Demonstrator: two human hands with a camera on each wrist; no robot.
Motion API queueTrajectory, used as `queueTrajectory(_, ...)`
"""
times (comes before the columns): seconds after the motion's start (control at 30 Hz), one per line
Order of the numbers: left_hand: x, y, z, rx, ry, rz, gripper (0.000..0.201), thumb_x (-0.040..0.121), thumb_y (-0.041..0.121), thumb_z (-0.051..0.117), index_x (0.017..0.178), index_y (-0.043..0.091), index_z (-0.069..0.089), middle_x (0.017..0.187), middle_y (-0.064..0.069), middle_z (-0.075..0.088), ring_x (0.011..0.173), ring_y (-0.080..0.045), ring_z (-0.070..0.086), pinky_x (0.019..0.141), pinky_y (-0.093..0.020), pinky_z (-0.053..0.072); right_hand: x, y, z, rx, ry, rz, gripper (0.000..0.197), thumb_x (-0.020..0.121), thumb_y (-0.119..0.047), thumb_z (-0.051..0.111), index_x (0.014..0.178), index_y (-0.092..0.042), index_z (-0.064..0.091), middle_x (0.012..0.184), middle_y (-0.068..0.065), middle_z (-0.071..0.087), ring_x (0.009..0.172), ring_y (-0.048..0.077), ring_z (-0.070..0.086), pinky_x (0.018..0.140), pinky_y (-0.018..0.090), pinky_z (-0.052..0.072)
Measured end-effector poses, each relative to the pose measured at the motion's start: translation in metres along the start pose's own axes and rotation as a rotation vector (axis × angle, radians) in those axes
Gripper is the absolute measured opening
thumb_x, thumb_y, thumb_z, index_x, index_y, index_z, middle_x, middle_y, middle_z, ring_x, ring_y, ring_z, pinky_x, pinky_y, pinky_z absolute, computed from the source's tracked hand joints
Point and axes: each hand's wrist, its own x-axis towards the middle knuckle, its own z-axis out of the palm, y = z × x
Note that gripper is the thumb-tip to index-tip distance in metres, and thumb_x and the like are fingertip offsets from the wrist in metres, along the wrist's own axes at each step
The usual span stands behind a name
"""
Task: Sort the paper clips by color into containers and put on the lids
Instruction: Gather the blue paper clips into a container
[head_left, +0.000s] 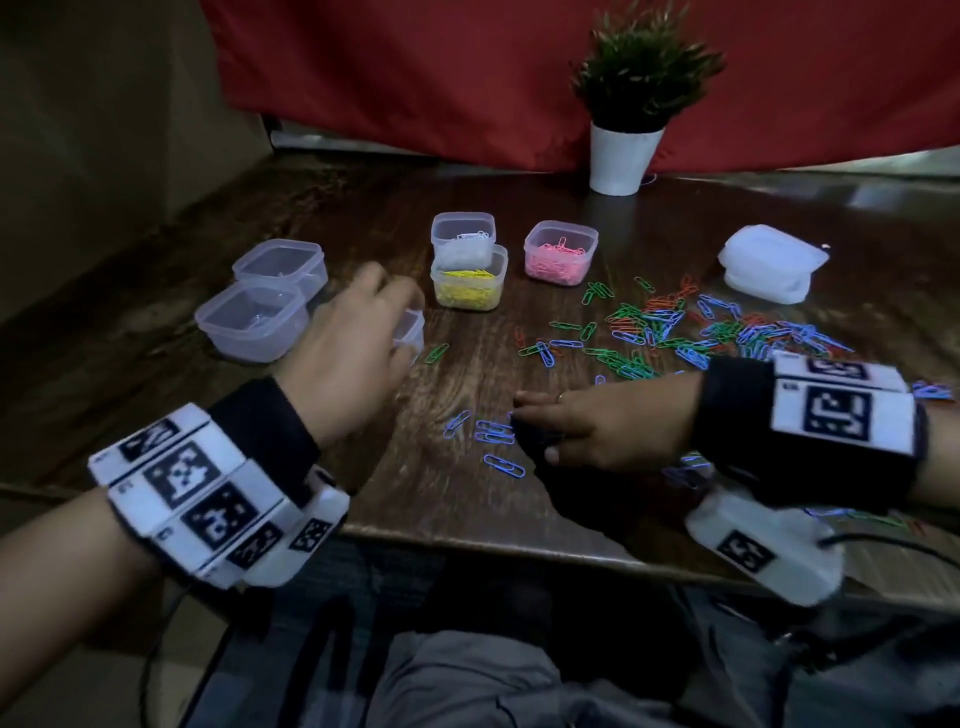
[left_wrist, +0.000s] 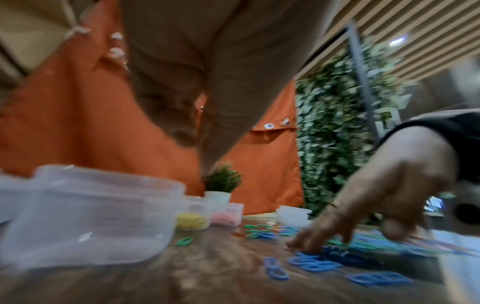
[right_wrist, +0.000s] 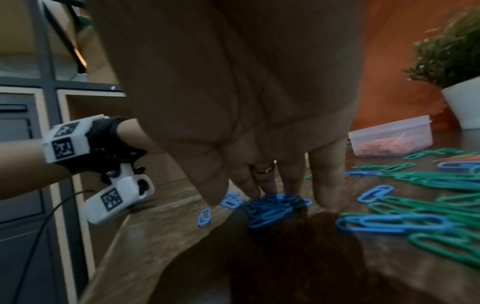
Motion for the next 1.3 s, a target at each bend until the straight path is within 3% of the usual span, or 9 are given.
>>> queueTrajectory(0.17,0.010,0.030,0.020,-0.033,-0.486,-0.011,0.040,0.098,0.021,0.040,0.132,0.001,0.042,0.139,-0.015,0.038,0.127,-0.027,0.039,0.100,-0.028,0.032,-0.001,-0.002,0.006,0.047,0.023,0.007,0.059,0.100,-0.031,0.034,0.150,-0.015,0.006,0.158,0.002,-0.002,0.145,0.019,0.010,0.116,0.031,0.012)
queueTrajectory(0.23,0.020,0.031,0.028,0.064,-0.673,-0.070,0.052,0.101,0.023,0.032,0.144,-0.003,0.018,0.153,-0.020,0.012,0.141,-0.030,0.020,0.112,-0.034,0.021,-0.002,0.001,0.000,0.094,0.064,0.024,0.053,0.100,-0.028,0.036,0.147,-0.012,0.020,0.156,0.006,0.017,0.140,0.023,0.024,0.112,0.030,0.022)
queueTrajectory(0.33,0.029,0.035,0.034,0.113,-0.763,-0.084,0.051,0.100,0.021,0.032,0.143,-0.003,0.017,0.151,-0.022,0.018,0.139,-0.031,0.023,0.111,-0.037,0.024,0.008,0.023,-0.026,0.108,0.282,0.125,0.036,0.097,-0.020,0.042,0.131,-0.007,0.047,0.134,0.013,0.049,0.122,0.029,0.046,0.098,0.032,0.037)
queueTrajectory(0.63,0.022,0.028,0.031,-0.286,-0.571,-0.047,0.060,0.090,-0.006,0.035,0.147,0.006,0.018,0.155,-0.009,0.016,0.142,-0.016,0.019,0.105,-0.009,0.012,0.022,0.060,-0.027,-0.076,0.090,0.256,0.048,0.097,-0.019,0.039,0.145,-0.017,0.031,0.151,0.007,0.030,0.134,0.028,0.035,0.108,0.034,0.030)
queueTrajectory(0.83,-0.025,0.006,0.033,-0.691,-0.320,-0.176,0.037,0.069,0.041,0.049,0.103,0.029,0.056,0.109,0.003,0.063,0.100,-0.003,0.057,0.091,-0.023,0.043,0.022,0.053,-0.029,0.044,0.353,0.222,0.035,0.093,-0.017,0.048,0.126,-0.008,0.055,0.125,0.015,0.055,0.116,0.030,0.050,0.091,0.031,0.039)
queueTrajectory(0.97,-0.060,0.025,0.047,-0.921,-0.019,-0.382,0.020,0.088,0.026,0.059,0.107,0.022,0.056,0.103,0.009,0.059,0.093,0.011,0.055,0.085,-0.007,0.038,0.026,0.029,-0.024,0.009,0.305,0.183,0.036,0.098,-0.023,0.040,0.127,-0.004,0.051,0.131,0.019,0.049,0.122,0.031,0.044,0.093,0.029,0.035)
queueTrajectory(1.13,-0.080,0.055,0.058,-0.919,0.005,-0.475,0.080,0.080,0.059,0.055,0.144,0.019,0.028,0.147,0.009,0.030,0.133,0.005,0.023,0.106,-0.011,0.016,0.021,0.004,-0.001,0.022,0.031,0.080,0.052,0.102,-0.029,0.023,0.147,-0.003,0.016,0.155,0.018,0.008,0.143,0.032,0.004,0.116,0.041,0.006)
queueTrajectory(1.23,-0.078,0.068,0.057,-0.767,-0.071,-0.407,0.104,0.072,0.064,0.061,0.149,0.017,0.009,0.156,0.004,0.009,0.140,0.001,0.006,0.103,-0.005,0.003,0.000,0.001,0.009,0.074,0.004,0.043,0.056,0.101,-0.033,0.026,0.148,-0.006,0.012,0.157,0.012,0.000,0.145,0.024,0.002,0.116,0.031,0.004)
queueTrajectory(1.3,-0.076,0.069,0.060,-0.490,-0.191,-0.322,0.126,0.056,0.084,0.042,0.149,0.014,-0.004,0.157,-0.005,-0.008,0.143,-0.009,-0.011,0.110,-0.016,-0.003,-0.015,0.003,0.011,0.188,0.046,0.009,0.054,0.100,-0.031,0.032,0.148,-0.011,0.017,0.157,0.004,0.009,0.144,0.018,0.012,0.114,0.027,0.010)
